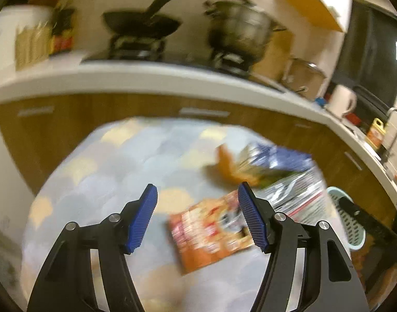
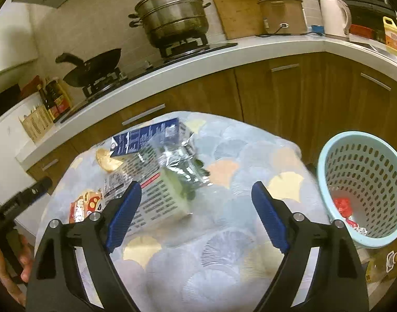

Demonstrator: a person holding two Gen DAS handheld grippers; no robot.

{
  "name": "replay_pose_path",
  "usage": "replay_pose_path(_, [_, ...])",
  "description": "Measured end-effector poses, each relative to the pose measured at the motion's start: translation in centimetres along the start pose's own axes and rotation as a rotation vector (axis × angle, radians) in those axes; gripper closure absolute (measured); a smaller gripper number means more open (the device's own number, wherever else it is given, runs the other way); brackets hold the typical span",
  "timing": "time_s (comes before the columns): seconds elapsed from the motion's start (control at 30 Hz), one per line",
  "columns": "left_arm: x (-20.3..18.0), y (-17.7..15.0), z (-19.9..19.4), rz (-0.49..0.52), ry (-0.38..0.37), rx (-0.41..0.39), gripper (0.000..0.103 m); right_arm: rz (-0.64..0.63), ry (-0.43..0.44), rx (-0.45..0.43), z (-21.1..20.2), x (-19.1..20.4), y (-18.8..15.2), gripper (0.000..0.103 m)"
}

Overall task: Collect trash
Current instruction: 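Move both tools back over the table toward the peel and plastic bag, then grasp the orange peel with the left tool while the right tool grasps the clear plastic bag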

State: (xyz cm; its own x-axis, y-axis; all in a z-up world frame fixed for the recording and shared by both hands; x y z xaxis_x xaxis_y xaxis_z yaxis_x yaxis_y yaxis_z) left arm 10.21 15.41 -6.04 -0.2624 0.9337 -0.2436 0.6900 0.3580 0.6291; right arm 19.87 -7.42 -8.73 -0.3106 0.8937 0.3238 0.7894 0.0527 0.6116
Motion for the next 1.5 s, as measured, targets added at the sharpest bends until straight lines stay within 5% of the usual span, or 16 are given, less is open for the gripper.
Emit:
replay_pose_path(0.2, [1.8, -2.0, 3.3, -0.012, 0.009, 0.128, 0.040, -0.011, -0.008, 0.046, 2.3, 0.4, -1.3, 0.014])
replay_pose_path(0.4, [0.1, -3.5, 5.6, 0.017, -0.037, 0.203, 0.040, -0.059, -0.025, -0.019, 1.1, 1.2, -1.4, 0.014])
replay_pose_path(0.5, [-0.5, -3.5, 6.1, 0.036, -0.003, 0.187, 0.040, -0.089, -0.041, -0.110, -0.6, 1.9, -1.0, 0.008])
replay_pose_path(0.6, [-1.0, -3.7, 6.2, 0.046, 0.001, 0.181, 0.048, -0.074, -0.096, -0.141, -0.9, 1.3, -0.8, 0.007])
replay_pose_path(0.67, [-1.2, -3.8, 6.4, 0.062, 0.022, 0.182, 0.061, -0.065, -0.100, -0.145, -1.0, 1.0, -0.6, 0.007])
replay_pose_path(0.73, [-1.3, -3.9, 6.4, 0.068, 0.030, 0.184, 0.085, -0.062, -0.100, -0.137, -0.8, 0.8, -0.6, 0.007])
replay_pose_path(0.83, [-1.7, -4.0, 6.6, 0.079, 0.016, 0.190, 0.099, -0.053, -0.116, -0.121, -0.4, 0.5, -0.7, 0.007])
replay_pose_path(0.97, [-1.7, -3.5, 5.5, 0.077, 0.022, 0.130, 0.101, -0.036, -0.124, -0.117, -0.3, 0.0, -0.7, 0.007])
replay_pose_path(1.17, [0.9, -1.9, 2.1, -0.084, -0.106, -0.054, 0.101, -0.041, -0.009, -0.022, 0.7, 0.6, -0.9, 0.007])
replay_pose_path(1.5, [0.6, -1.7, 1.6, -0.091, -0.137, -0.078, 0.101, -0.173, -0.070, 0.039, 2.1, 1.0, 1.6, 0.007])
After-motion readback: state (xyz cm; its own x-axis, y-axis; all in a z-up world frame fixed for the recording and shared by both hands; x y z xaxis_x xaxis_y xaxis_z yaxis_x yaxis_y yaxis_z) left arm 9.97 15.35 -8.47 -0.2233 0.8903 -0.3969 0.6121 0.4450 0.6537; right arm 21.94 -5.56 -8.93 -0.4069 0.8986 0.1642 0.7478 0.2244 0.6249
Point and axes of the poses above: each gripper's, at about its wrist camera, not at the fingertips, and z roughly the way its jaws point, x to its left, y to its top, the point moved 10 cm from there along z, roughly the way its jaws point, and after that the axes turned 12 degrees about x, right-handed, at the moved point
